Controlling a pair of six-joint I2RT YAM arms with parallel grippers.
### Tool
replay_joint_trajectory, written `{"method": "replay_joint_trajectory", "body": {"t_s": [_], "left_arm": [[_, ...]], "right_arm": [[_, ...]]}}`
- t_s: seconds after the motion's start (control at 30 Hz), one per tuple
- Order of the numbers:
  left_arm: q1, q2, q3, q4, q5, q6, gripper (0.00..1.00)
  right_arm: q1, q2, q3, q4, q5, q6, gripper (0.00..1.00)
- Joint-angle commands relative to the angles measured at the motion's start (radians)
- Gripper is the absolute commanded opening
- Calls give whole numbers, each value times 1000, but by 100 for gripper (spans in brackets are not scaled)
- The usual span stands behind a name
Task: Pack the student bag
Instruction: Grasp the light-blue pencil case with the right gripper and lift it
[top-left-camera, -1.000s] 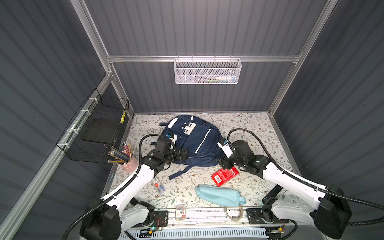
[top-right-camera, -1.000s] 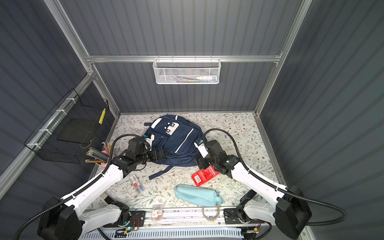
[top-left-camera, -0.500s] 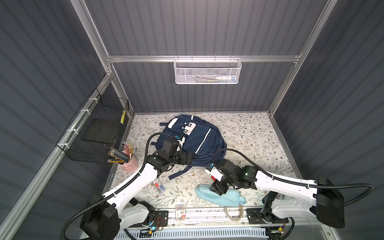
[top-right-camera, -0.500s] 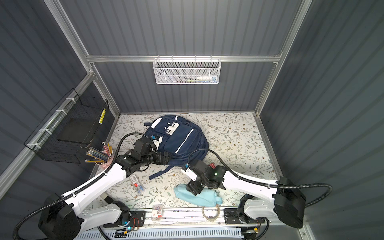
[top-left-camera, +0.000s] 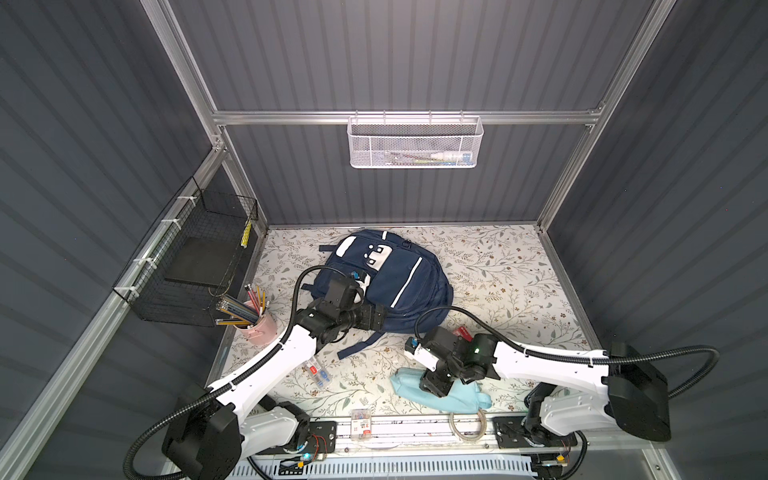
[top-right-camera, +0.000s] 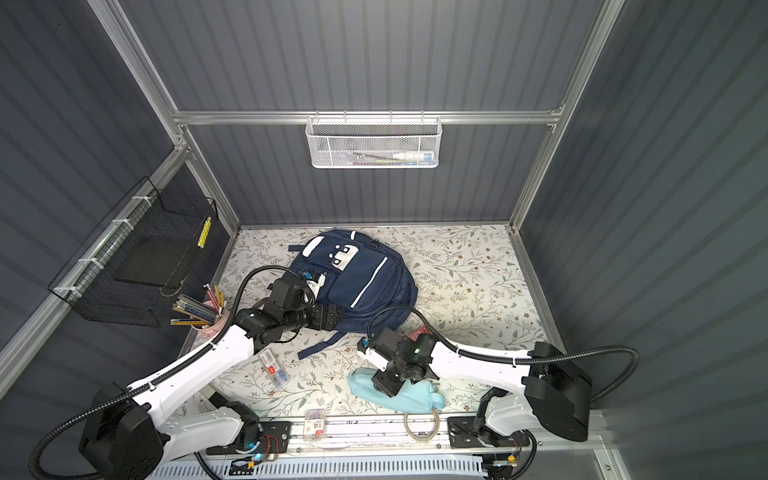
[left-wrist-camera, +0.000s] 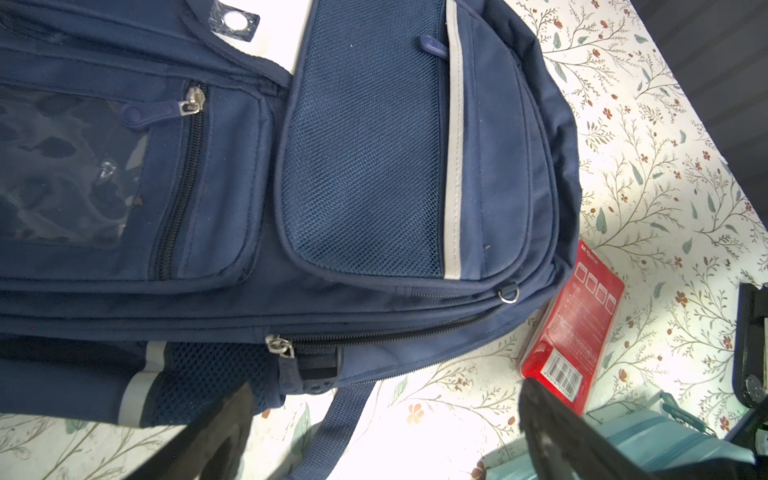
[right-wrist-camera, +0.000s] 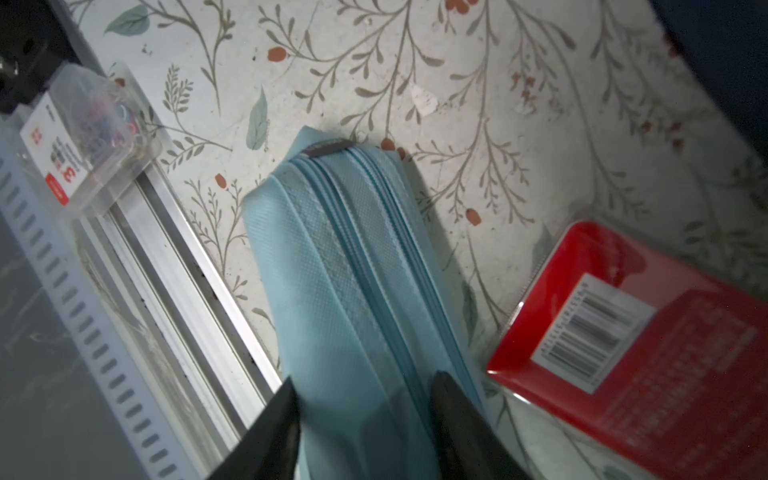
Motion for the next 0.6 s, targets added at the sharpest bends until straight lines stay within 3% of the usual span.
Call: {"method": "replay_joint_trajectory", "body": {"t_s": [0.0, 0.1, 0.17, 0.3, 0.43, 0.57], "left_arm": [[1, 12, 23, 3, -5, 1, 100], [1, 15, 36, 3, -9, 13, 100], [1, 26, 49, 4, -11, 25, 100], [-18, 49, 91, -7, -32, 74, 100], [-75, 94, 174, -57, -165, 156, 100], [-92, 141, 235, -63, -209, 178, 100]], "right_arm": [[5, 4, 39, -53, 84, -17, 20], [3, -35, 28, -25, 173, -35, 5], [-1, -74, 17, 6, 199, -59, 1], [-20, -189, 4, 84, 196, -62, 0], [-70, -318, -17, 87, 288, -41, 0], [-220, -395, -11, 4, 367, 4, 0]]}}
